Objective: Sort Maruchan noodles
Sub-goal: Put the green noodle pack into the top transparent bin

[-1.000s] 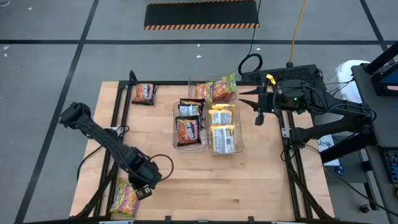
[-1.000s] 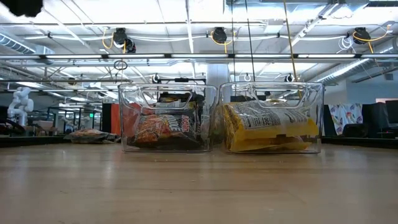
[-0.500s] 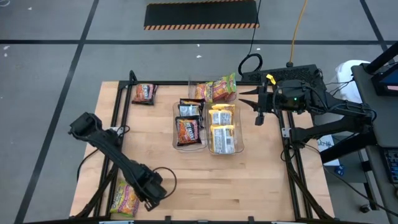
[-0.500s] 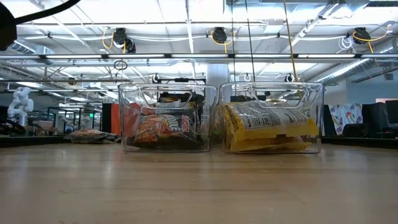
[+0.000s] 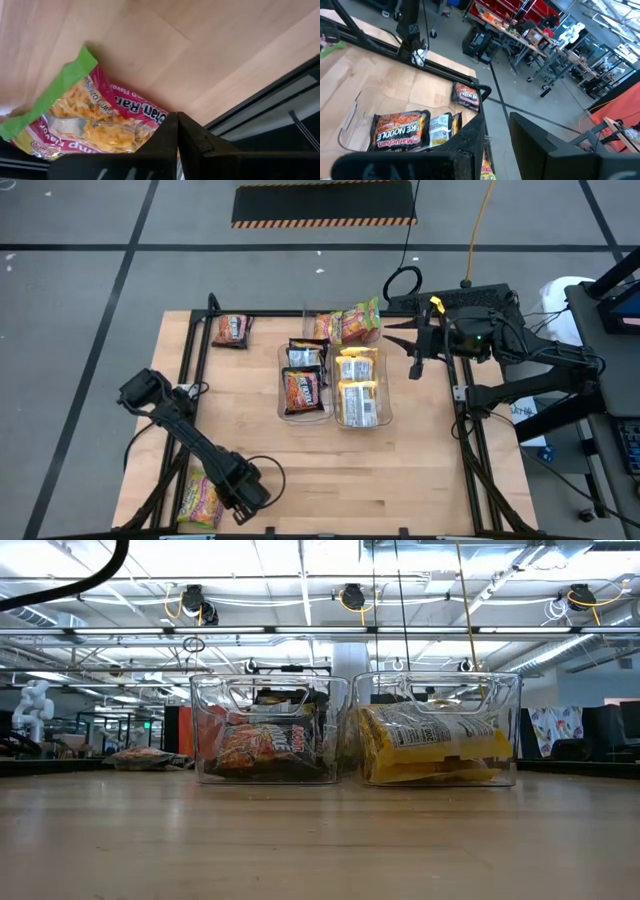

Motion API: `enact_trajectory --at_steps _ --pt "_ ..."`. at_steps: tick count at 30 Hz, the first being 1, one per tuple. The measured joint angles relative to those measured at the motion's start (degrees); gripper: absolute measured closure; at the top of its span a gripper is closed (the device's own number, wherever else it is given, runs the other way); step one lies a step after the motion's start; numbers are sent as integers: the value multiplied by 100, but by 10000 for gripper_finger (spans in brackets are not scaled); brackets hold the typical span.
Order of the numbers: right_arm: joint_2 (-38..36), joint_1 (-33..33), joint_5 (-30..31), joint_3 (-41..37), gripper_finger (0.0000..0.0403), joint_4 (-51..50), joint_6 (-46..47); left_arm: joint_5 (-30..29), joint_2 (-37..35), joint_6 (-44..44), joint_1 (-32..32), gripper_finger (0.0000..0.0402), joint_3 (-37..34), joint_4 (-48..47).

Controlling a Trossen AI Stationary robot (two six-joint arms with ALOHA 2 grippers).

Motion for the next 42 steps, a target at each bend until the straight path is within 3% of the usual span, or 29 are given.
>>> enact_trajectory --at_steps 4,12,21,27,32,42 --pt "0 0 0 0 316 -7 0 20 -1 5 -1 392 13 12" --pt "0 0 0 0 316 -9 9 -67 -1 1040 -17 347 13 -32" --pt "0 0 -15 0 316 -13 153 -360 -3 747 -76 301 -340 -65" --pt "0 0 -20 0 316 -11 153 -147 -3 140 9 298 -326 31" --pt "0 0 -20 0 316 57 151 -66 -5 150 114 298 -204 18" --pt "0 0 -22 0 316 259 151 -459 -5 194 111 298 -199 -830"
